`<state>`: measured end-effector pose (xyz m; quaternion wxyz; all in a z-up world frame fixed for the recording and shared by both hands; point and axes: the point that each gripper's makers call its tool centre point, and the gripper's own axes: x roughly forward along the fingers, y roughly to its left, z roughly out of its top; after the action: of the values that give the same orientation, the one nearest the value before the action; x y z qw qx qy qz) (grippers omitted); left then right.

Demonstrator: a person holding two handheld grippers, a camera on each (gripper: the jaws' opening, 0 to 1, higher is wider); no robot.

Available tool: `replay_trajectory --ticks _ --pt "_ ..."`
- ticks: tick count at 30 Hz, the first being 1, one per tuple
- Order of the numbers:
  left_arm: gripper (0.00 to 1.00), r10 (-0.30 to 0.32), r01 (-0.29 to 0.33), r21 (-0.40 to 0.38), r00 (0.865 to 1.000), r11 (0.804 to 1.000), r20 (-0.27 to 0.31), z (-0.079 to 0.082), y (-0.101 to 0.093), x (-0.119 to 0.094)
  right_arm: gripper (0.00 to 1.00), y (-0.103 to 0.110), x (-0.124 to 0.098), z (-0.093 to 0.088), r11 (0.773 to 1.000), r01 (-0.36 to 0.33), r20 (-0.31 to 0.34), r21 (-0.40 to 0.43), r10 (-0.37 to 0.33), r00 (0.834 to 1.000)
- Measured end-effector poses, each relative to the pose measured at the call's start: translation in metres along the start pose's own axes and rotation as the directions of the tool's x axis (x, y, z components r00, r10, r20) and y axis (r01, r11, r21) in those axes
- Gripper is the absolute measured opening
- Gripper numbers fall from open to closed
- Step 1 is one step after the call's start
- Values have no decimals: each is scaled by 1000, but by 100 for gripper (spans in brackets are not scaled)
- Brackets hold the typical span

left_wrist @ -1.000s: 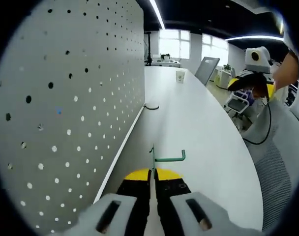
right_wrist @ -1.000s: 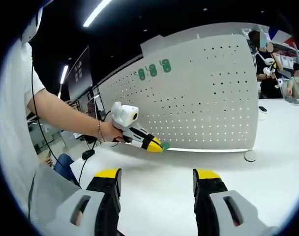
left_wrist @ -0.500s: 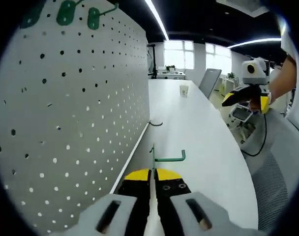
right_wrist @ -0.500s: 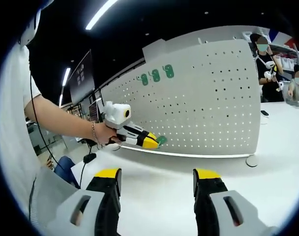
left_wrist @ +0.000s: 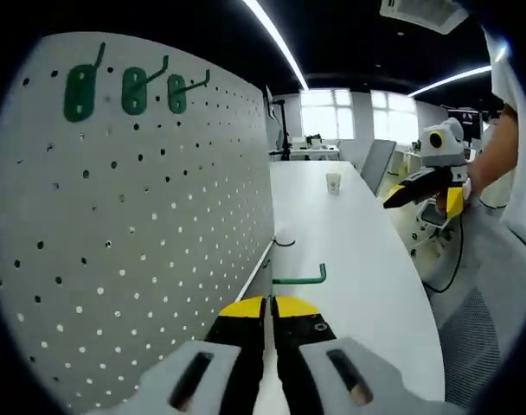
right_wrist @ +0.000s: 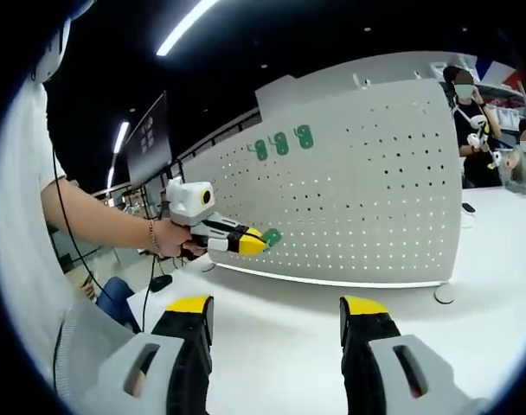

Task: Insert the hook assembly into the mounting plate slot until the hook locks in place.

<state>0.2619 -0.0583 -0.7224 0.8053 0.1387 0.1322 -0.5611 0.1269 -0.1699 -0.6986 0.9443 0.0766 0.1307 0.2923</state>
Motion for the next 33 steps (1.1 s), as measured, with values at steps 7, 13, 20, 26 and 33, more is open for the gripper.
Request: replay_trajectory --ticks 7,13,20,26,33 --pt "2 44 -43 -21 997 999 57 12 -2 -20 57 5 -1 6 1000 -9 14 -8 9 1000" --pt "2 84 -79 -55 991 995 101 18 -7 -34 57 8 -1 9 1000 -12 31 -3 12 999" --pt "2 102 -94 -68 986 993 134 22 -14 -48 57 13 -2 14 1000 -13 46 -8 13 999" --pt "2 129 -116 -77 975 990 181 32 -16 -61 57 13 -2 15 1000 -13 51 -12 14 999" --pt "2 158 -141 -87 957 986 242 46 -17 -80 57 18 1 17 999 -33 44 -23 34 998"
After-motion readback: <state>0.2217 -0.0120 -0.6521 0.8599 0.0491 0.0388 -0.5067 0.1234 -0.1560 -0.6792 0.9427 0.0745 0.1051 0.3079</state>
